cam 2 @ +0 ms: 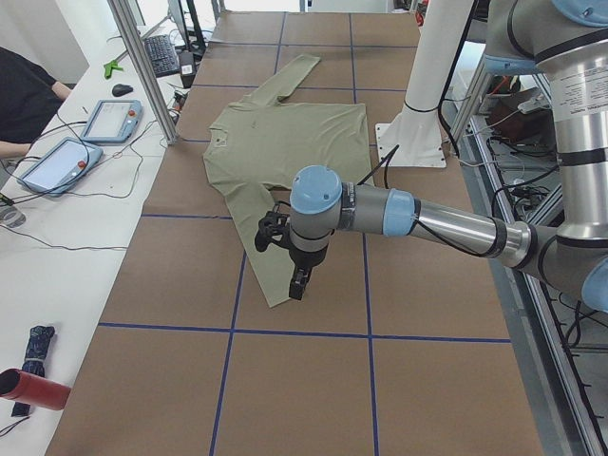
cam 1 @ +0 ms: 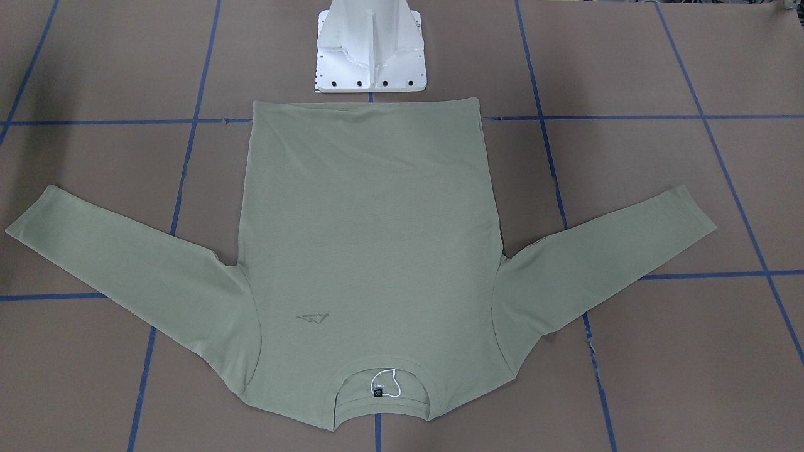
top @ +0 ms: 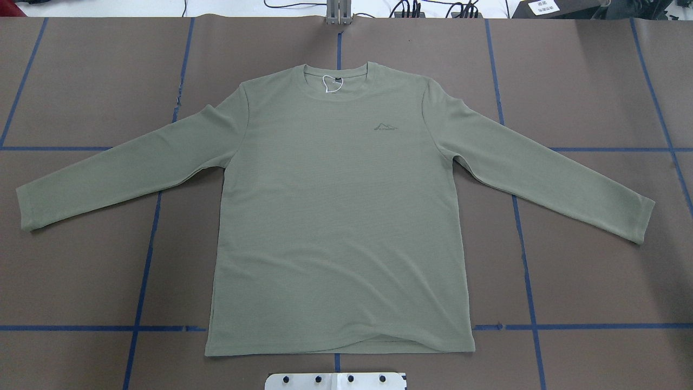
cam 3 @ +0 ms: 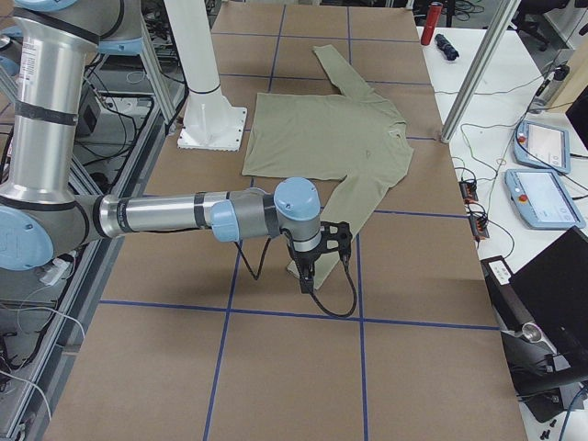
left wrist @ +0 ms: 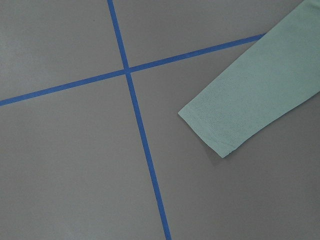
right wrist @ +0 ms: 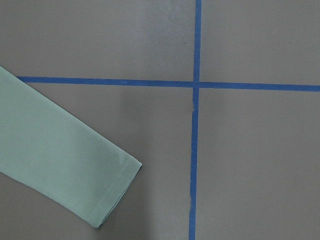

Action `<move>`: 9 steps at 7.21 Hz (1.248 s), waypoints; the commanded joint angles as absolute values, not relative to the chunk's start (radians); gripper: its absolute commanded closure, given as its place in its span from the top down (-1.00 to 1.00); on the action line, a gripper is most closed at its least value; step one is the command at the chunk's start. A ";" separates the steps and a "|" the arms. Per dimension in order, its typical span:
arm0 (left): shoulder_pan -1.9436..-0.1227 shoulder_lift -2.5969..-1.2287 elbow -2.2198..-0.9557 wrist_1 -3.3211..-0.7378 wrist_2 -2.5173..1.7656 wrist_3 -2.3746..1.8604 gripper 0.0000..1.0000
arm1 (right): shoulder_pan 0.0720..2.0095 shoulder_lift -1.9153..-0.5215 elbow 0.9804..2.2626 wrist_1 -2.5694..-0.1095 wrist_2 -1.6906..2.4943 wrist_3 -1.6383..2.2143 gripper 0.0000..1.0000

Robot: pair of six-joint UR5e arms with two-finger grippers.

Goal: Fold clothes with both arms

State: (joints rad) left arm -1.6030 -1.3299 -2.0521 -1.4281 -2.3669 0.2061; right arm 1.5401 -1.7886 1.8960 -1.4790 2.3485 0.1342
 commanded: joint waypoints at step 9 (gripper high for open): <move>-1.601 -1.459 -1.986 -1.588 -2.460 0.061 1.00 | 1.242 -1.644 1.687 -1.024 2.327 0.569 1.00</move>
